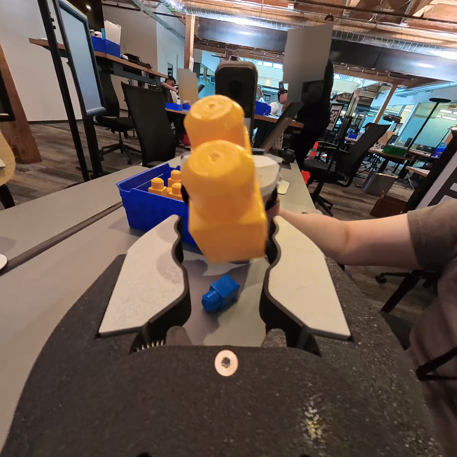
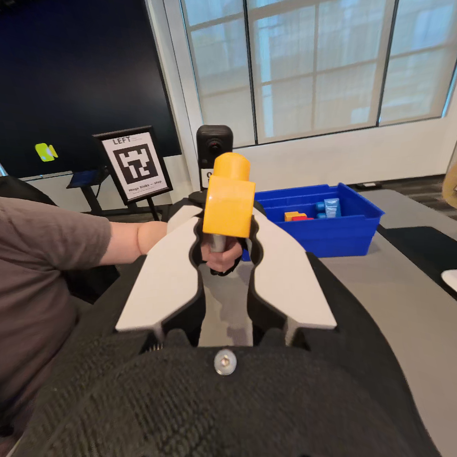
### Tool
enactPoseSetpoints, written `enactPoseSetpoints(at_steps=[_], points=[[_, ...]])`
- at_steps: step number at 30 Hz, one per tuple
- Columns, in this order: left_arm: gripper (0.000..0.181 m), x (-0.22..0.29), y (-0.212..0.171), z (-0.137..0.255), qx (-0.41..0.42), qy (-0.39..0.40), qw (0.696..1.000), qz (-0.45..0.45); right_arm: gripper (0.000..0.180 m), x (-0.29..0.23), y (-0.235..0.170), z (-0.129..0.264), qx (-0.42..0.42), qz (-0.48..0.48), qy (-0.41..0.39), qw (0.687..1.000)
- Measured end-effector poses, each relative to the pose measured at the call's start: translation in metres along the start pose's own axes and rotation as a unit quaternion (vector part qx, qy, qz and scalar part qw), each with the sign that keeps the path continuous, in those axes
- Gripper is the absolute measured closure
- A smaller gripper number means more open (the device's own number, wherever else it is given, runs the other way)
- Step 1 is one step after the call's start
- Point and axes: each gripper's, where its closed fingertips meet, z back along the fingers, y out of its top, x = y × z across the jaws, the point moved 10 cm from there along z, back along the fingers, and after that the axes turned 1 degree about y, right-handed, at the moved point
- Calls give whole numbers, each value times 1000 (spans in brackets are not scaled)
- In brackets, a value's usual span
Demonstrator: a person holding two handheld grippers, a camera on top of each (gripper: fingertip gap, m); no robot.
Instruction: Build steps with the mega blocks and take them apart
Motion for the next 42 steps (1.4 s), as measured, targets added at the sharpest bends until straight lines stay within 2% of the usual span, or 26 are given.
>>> enactPoseSetpoints(at_steps=[3,11,17,22,24,29,36,42], points=[[131,3,4,0,29,-15,999,-14,143,-5,-4,-8,-2,21,5,1000],[134,8,0,-1,17,-22,999,-32,142,-11,-1,-3,-40,72,13,997],[136,6,-5,-1,-22,-22,999,-26,140,-13,20,18,-2,63,-19,998],[136,10,-11,-10,-63,-26,996,-49,130,-9,11,6,-91,9,2,996],[138,9,-11,-9,-54,-22,998,-39,144,-10,6,4,-96,12,17,995],[139,4,-6,-3,-5,-6,1000,5,144,-10,5,1,-81,29,-5,996],[140,1,-6,0,-11,13,1000,23,144,-5,1,-2,-64,-10,-11,998],[140,-4,-10,2,12,-15,994,104,142,-1,-1,-2,-49,-37,-8,998]])
